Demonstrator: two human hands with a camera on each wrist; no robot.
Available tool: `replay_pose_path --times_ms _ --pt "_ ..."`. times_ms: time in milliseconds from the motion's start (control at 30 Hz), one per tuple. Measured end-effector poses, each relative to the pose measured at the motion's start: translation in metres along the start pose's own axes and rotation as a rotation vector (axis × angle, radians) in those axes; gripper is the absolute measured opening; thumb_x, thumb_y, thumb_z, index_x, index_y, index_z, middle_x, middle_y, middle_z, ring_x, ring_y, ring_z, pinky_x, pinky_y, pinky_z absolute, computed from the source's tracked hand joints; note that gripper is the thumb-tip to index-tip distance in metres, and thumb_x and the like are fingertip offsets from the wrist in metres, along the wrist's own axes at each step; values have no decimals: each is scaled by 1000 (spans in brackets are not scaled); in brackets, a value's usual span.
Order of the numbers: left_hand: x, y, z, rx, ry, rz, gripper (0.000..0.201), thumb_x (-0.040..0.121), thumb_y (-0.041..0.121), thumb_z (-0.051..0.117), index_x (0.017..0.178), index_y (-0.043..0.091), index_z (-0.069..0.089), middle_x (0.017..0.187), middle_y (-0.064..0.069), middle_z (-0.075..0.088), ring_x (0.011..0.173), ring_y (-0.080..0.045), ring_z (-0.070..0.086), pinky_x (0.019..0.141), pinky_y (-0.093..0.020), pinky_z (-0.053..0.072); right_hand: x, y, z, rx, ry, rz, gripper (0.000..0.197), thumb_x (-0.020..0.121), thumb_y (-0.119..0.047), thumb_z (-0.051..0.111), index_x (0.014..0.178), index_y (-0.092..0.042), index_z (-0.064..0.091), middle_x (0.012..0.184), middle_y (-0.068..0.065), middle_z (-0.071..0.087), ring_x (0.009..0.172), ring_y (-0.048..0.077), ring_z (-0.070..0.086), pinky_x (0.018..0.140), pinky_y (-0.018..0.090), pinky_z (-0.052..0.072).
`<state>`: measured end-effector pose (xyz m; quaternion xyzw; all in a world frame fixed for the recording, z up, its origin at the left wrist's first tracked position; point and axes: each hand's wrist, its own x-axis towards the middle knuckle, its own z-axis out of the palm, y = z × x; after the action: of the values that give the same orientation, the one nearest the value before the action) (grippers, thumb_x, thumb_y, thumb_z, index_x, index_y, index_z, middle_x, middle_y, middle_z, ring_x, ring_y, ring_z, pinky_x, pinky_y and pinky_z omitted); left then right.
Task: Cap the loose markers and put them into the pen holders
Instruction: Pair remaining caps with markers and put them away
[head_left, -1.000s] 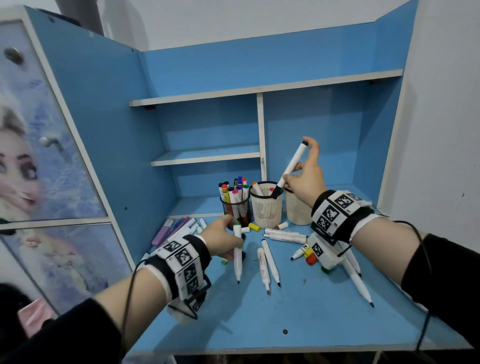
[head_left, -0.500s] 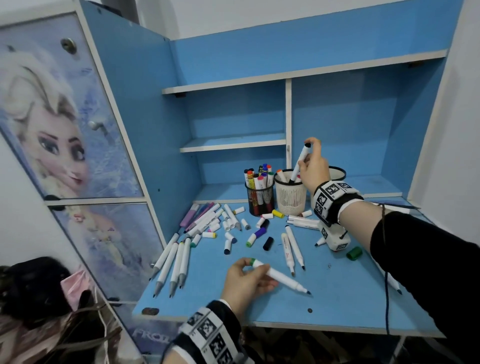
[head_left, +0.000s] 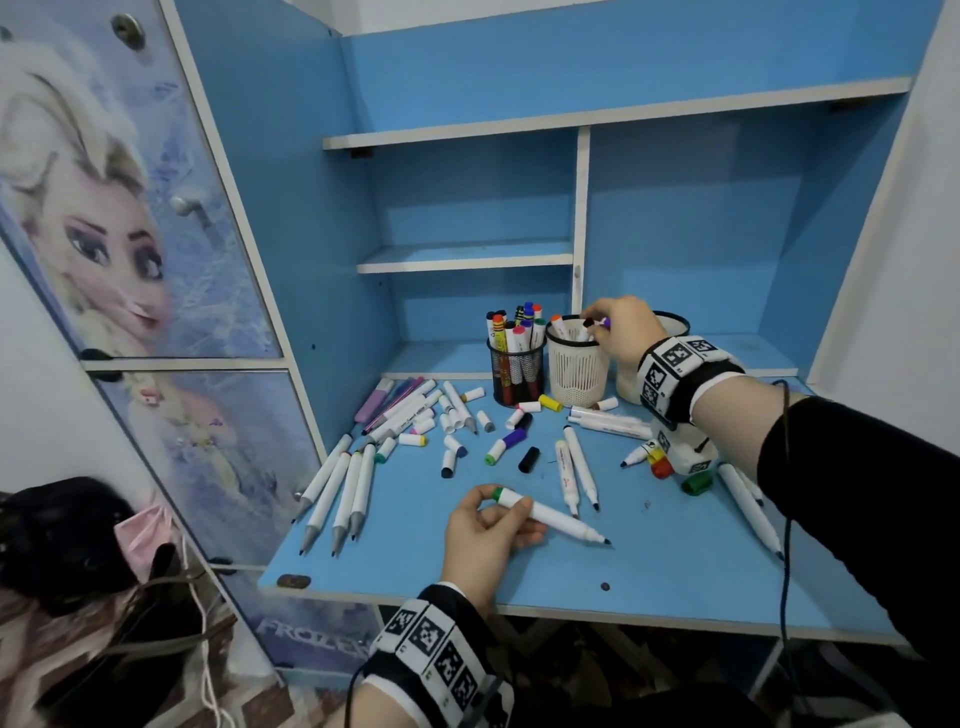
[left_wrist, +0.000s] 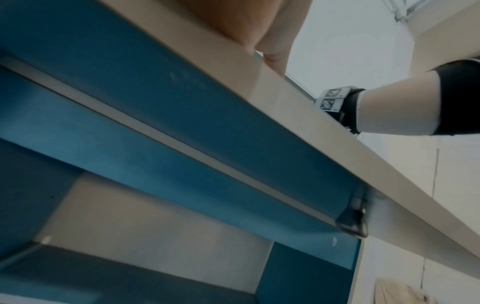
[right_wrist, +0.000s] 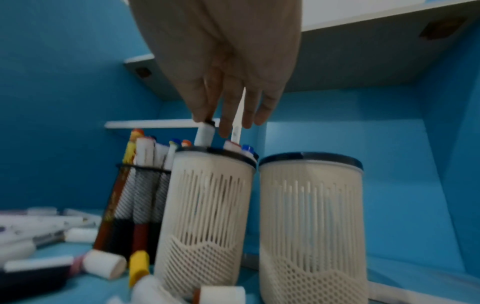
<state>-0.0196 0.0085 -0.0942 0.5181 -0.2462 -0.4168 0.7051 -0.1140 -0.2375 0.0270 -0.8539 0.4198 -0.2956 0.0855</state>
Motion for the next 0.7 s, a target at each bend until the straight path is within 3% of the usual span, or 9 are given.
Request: replay_pose_path --times_ms 167,367,533,633,700 --pt "2 0 -3 -52 -23 -17 14 88 -1 59 100 2 51 72 -18 67 61 -22 68 66 -29 59 -27 -4 -36 51 -50 -69 25 90 -3 53 109 -11 67 110 7 67 107 21 58 87 25 42" --pt "6 -1 -5 -70 -72 -30 9 89 -1 56 96 3 51 81 -23 65 63 -22 69 66 -30 60 -78 23 -68 -206 -363 -96 23 87 -5 57 107 -12 68 106 6 67 98 18 60 79 19 39" --pt "9 -3 -6 -77 -84 -39 7 90 1 55 96 2 52 80 -23 66 64 -22 69 66 -28 60 -107 64 -71 -428 -617 11 22 83 -13 64 105 -15 70 86 -2 61 79 11 52 56 13 35" --pt "9 -2 -5 -89 -89 -44 6 90 0 55 95 2 53 75 -19 68 64 -22 70 66 -28 60 -118 81 -70 -482 -762 -2 22 83 -18 67 105 -20 70 82 -6 58 76 10 52 57 7 32" --pt "9 -1 -4 -96 -83 -47 6 90 0 55 95 3 53 73 -17 68 63 -22 70 65 -28 60 -119 85 -67 -511 -823 -17 23 83 -17 67 106 -22 71 79 -7 57 75 10 51 59 10 35"
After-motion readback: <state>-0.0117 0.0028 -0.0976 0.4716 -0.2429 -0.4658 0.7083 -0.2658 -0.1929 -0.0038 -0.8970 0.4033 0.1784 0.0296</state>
